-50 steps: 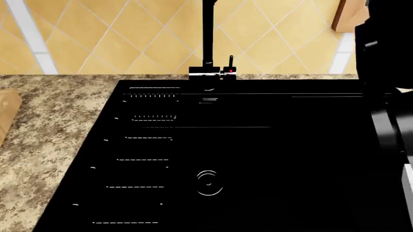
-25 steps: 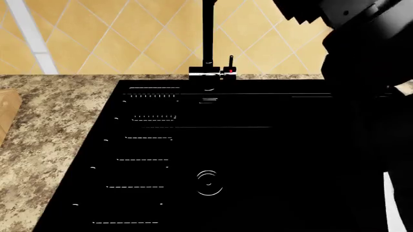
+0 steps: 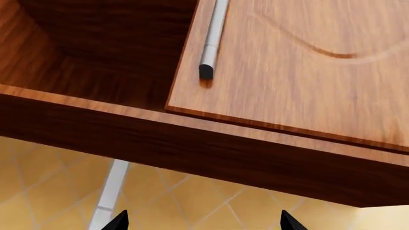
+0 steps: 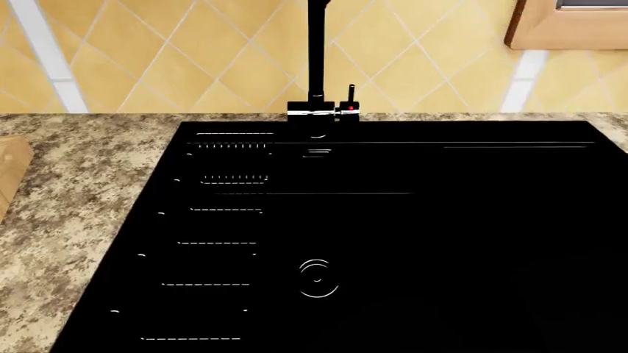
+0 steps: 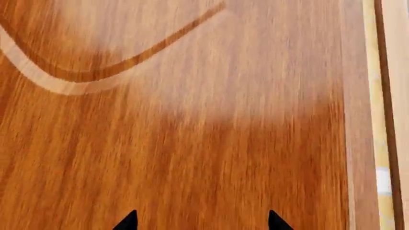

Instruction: Pick the kettle from the counter and place it on the tray. Then pick the mug from the cabinet and place it on the tray. Then close the cabinet doors.

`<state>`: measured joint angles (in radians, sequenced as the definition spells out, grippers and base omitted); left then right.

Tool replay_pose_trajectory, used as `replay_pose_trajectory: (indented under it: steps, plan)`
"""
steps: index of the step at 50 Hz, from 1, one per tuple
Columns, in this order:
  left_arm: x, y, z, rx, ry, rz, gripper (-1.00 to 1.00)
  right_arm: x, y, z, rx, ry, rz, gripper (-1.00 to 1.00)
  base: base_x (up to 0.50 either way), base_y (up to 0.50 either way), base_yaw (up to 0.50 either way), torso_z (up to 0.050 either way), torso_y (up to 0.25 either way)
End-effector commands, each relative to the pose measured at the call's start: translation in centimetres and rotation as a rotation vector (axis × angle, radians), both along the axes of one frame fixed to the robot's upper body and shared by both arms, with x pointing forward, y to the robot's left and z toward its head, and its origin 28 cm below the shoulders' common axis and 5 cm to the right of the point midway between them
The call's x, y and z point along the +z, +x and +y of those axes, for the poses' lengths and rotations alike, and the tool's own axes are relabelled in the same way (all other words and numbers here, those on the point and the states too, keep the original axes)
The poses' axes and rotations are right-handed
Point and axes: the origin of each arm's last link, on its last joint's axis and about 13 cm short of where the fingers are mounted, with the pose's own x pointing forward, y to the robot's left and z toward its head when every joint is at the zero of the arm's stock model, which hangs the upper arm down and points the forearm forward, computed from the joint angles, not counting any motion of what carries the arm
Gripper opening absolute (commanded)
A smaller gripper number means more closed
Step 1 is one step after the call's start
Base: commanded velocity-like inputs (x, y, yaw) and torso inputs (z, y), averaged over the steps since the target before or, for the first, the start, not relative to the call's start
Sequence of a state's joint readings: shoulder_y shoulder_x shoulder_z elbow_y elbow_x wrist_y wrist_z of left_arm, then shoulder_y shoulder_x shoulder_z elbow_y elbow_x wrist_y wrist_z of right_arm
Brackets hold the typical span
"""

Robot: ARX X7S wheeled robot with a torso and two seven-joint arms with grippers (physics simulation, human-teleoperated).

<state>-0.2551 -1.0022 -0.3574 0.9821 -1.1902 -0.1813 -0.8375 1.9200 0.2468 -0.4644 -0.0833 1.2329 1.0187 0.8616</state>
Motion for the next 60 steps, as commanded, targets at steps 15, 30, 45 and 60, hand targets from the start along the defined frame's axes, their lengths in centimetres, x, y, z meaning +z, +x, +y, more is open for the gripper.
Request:
replay_pose_trajectory:
  steps: [15,30,45,60]
  plan:
    - [0.9,-0.3,-1.6,-0.032,0.039,0.001,1.0,-16.9,-11.7,-8.5,-0.131,0.008,-0.015,1.0,0.0,0.05,0.0,0.0,0.0]
    - [1.4,-1.3,-1.5,-0.031,0.044,-0.021,1.0,-17.9,-11.6,-9.1,-0.133,0.018,-0.011,1.0,0.0,0.5,0.0,0.0,0.0]
    - [1.4,-1.2,-1.5,-0.029,0.05,-0.012,1.0,-18.5,-11.4,-9.2,-0.129,0.029,0.001,1.0,0.0,0.5,0.0,0.0,0.0]
    - [1.4,-1.2,-1.5,-0.025,0.051,-0.013,1.0,-19.0,-11.3,-9.2,-0.128,0.035,0.013,1.0,0.0,0.5,0.0,0.0,0.0]
